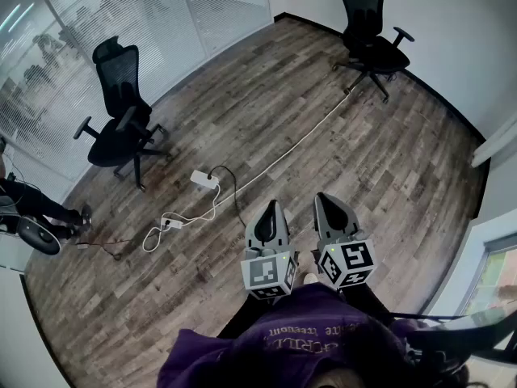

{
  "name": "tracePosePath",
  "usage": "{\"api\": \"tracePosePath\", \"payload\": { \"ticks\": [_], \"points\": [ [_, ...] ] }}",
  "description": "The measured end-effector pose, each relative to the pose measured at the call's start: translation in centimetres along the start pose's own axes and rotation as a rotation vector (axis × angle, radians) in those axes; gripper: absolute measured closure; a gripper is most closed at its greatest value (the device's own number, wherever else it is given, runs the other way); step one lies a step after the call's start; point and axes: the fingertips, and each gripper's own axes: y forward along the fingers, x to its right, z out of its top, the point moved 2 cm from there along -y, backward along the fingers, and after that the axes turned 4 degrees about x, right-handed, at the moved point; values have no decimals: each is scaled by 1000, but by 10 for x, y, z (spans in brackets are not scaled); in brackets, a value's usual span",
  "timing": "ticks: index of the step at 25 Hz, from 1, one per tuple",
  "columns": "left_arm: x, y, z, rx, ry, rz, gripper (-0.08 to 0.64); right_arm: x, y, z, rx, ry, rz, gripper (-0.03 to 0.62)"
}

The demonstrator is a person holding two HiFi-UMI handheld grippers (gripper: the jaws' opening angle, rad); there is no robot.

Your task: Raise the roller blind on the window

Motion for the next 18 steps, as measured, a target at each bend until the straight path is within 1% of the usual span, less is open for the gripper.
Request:
{"api": "tracePosePath", "payload": {
  "ticks": [3, 12, 18],
  "points": [
    [2, 0, 1, -8, -7, -4, 558, 1, 0, -1, -2, 4, 1, 595],
    [2, 4, -1, -5, 11, 0, 558, 5, 1, 0, -2, -3, 0, 594],
    [4, 7, -3, -8, 15, -1, 558, 10, 1, 3, 23, -2, -4, 595]
  ]
}}
